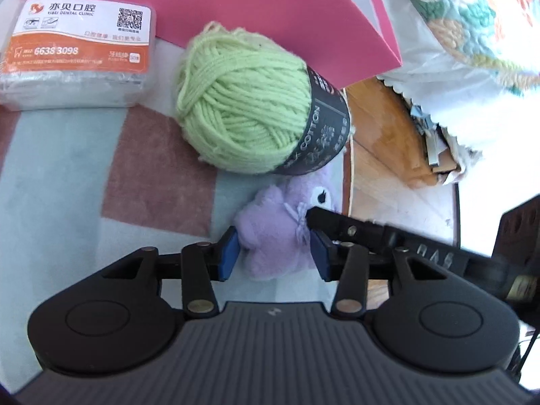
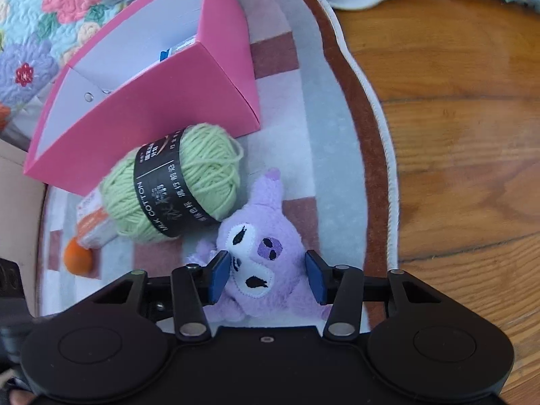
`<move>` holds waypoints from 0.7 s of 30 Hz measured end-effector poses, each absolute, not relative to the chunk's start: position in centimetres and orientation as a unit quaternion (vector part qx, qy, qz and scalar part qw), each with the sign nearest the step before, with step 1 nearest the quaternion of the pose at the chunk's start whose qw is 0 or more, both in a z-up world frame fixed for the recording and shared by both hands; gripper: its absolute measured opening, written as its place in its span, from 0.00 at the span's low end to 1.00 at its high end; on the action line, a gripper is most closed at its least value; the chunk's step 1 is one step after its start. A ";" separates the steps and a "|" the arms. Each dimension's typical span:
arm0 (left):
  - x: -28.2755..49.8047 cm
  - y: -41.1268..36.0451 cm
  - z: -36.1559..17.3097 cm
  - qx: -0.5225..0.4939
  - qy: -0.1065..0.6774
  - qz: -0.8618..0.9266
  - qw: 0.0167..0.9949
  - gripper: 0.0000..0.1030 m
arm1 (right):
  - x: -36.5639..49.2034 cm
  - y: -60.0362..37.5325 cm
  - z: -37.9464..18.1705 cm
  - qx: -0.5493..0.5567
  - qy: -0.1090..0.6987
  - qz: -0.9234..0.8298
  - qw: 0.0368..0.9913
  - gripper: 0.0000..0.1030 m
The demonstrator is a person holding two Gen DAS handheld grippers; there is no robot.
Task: Organize objects
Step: 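Lower the right gripper onto the purple plush toy and close on it, then lift the plush toy with the right gripper over the pink box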
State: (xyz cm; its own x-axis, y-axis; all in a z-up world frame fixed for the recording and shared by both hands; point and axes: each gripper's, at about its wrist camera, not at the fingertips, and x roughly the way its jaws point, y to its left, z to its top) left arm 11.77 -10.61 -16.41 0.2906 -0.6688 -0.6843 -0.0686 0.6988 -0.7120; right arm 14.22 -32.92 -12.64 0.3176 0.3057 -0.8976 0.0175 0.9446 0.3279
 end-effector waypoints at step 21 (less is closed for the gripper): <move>8.8 -6.2 -7.6 -0.249 0.543 -0.226 0.769 0.29 | 11.2 -31.5 -8.9 0.200 0.602 0.229 0.739 0.52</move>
